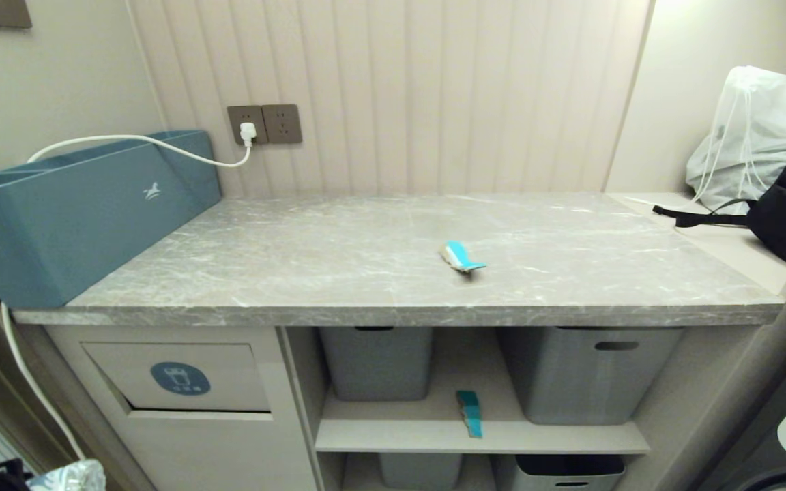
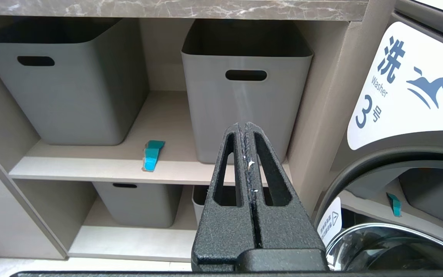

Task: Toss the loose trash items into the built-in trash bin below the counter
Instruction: Put the garbage in the trash can

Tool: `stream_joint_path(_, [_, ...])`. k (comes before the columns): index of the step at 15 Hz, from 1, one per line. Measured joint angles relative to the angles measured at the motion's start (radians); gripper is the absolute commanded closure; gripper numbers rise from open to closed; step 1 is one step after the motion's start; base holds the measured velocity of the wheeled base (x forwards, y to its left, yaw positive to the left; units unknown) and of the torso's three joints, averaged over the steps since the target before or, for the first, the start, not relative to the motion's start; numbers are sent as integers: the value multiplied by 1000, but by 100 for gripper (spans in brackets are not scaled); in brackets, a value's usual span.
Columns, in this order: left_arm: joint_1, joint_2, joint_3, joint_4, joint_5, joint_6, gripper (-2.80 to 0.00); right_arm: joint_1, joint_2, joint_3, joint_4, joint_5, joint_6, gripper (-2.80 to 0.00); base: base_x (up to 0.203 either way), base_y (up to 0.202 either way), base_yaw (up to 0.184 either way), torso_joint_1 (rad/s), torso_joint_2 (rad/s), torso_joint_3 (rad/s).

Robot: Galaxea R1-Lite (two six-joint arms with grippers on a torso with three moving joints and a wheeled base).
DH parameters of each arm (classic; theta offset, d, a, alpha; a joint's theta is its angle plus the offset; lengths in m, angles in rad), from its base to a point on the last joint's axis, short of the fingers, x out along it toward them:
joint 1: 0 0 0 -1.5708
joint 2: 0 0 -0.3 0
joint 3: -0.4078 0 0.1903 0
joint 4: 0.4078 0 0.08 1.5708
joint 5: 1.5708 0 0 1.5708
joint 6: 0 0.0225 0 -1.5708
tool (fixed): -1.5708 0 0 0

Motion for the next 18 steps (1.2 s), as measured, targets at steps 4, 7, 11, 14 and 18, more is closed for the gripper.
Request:
stream_joint_path(4, [0,13,-2,-7,-3,2,0,0,0,0,0,0,0,0,0,0,0,0,0,0])
stream_joint_path(7, [-10,49,-4,-57,-16,2,0,0,0,0,0,0,-1,0,0,0,0,0,0,0])
stream_joint_path(11, [-42,132,10,-145,-110,10,0,0,0,0,0,0,0,0,0,0,0,0,0,0])
stream_joint_path(14, [-49,167,10,-153,-191,10,0,0,0,0,0,0,0,0,0,0,0,0,0,0])
stream_joint_path(18, [-82,209,3,-156,-198,8,0,0,0,0,0,0,0,0,0,0,0,0,0,0])
